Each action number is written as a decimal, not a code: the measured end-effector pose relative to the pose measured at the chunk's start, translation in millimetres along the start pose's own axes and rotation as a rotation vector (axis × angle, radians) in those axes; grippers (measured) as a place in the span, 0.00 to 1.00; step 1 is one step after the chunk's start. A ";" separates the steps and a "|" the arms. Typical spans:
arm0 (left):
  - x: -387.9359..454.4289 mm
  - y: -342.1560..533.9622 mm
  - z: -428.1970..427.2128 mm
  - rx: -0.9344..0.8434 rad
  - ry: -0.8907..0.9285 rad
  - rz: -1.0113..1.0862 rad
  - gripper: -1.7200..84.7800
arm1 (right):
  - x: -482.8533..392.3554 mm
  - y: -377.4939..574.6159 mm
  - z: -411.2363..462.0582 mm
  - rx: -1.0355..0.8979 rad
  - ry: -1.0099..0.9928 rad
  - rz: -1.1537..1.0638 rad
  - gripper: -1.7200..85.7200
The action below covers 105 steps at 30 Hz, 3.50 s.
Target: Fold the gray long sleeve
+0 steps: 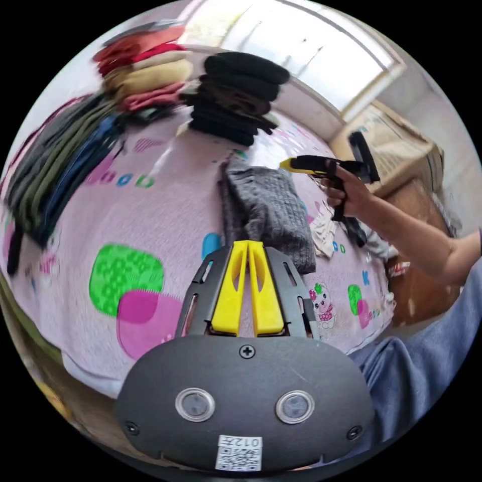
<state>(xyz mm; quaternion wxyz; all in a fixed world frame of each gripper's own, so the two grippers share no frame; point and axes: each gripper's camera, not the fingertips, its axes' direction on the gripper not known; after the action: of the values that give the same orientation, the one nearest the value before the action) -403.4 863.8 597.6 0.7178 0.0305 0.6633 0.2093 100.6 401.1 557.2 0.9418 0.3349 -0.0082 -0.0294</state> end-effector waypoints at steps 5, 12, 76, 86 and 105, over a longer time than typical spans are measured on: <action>58.3 -51.3 44.0 -0.173 0.081 0.223 0.03 | -59.5 -31.2 51.9 -0.157 0.054 -0.229 0.02; 30.5 -52.3 73.4 -0.302 0.074 0.032 0.02 | -93.0 -93.4 158.7 -0.433 0.112 -0.333 0.02; -90.9 -10.8 -9.8 -0.021 1.074 -1.034 0.20 | 73.5 388.6 -43.3 0.130 -0.637 0.757 0.05; -113.7 -50.4 -7.7 0.029 1.009 -1.003 0.12 | 97.2 407.0 -37.5 0.077 -0.625 0.697 0.06; -61.2 -171.8 -52.9 -0.050 1.019 -0.989 0.10 | 251.7 355.5 50.6 0.079 -0.941 0.797 0.22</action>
<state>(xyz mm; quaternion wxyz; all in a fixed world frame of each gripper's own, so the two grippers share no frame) -411.9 674.1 593.6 0.3296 -0.3924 0.8476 -0.1376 367.8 629.0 819.8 0.7628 0.2918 -0.5481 0.1805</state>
